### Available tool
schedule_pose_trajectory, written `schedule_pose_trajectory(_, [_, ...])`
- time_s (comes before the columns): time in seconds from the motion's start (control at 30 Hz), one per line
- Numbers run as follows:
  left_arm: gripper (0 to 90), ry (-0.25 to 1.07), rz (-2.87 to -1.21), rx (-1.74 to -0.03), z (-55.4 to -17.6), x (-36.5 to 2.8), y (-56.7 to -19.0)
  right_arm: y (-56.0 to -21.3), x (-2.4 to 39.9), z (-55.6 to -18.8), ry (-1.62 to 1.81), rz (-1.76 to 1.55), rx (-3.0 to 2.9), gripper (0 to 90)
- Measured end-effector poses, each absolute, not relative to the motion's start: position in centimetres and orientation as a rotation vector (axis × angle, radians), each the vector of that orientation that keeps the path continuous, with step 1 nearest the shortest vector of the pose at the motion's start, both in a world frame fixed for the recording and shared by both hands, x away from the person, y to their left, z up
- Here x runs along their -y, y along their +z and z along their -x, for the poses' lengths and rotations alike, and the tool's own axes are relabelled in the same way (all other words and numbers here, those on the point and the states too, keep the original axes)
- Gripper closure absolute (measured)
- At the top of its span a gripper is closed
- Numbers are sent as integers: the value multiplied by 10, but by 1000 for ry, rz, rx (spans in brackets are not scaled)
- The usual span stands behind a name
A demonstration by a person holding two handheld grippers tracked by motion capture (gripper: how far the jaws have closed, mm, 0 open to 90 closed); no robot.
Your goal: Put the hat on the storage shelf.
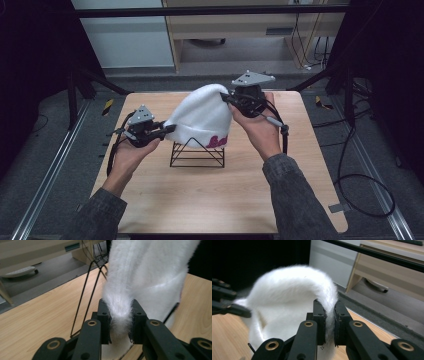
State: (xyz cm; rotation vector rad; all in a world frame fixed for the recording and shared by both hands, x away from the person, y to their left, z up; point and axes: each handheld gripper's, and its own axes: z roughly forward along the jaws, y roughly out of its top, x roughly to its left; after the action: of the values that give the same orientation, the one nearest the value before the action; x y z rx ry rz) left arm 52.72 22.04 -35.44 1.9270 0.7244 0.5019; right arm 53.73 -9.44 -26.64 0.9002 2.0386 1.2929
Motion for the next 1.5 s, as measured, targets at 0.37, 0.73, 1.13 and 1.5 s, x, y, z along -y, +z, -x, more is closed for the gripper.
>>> schedule_pose_trajectory(0.37, [745, 482, -1964, -749, -530, -220, -368, -274, 97, -531, 1304, -913, -2066, 825])
schedule_pose_trajectory(0.73, [742, 477, -2015, -738, -527, -228, -392, -286, 81, -526, 1287, -859, -2181, 820])
schedule_pose_trajectory(1.13, [740, 452, -2016, -748, -524, -232, -408, -300, 73, -521, 1241, -836, -2255, 821])
schedule_pose_trajectory(1.5, [742, 452, -2020, -745, -520, -233, -412, -299, 69, -517, 1246, -821, -2269, 822])
